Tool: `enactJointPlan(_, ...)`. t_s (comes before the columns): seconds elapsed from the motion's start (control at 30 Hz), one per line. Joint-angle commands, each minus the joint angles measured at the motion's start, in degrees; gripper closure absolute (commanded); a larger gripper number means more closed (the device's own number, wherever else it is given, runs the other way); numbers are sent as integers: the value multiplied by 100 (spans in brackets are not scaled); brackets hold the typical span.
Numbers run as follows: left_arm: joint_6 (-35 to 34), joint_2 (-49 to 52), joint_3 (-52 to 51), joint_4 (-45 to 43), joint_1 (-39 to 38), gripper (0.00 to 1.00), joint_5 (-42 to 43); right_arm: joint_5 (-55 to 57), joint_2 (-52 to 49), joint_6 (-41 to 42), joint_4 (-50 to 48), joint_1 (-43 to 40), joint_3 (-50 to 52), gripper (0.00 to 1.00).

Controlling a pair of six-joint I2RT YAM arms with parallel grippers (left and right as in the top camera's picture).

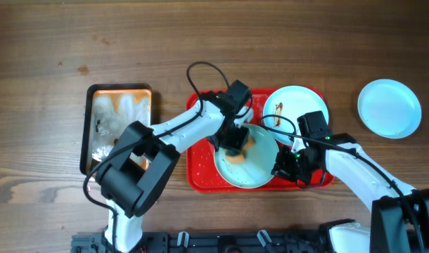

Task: Clean dirty plates on tray and stack at the side
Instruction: 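Scrub the plate surface with the sponge in the left gripper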

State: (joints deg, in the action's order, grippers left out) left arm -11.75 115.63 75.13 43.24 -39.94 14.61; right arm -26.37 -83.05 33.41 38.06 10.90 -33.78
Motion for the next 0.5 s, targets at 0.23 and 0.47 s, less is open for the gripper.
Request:
enactJointPlan(0.23,-96,599,-304,1300,149,96,-2151,243,-76,-39,164,2,59,96)
enactJointPlan(0.47,1587,599,-304,1867,144,96,964,264,-76,-46,164,2,59,96)
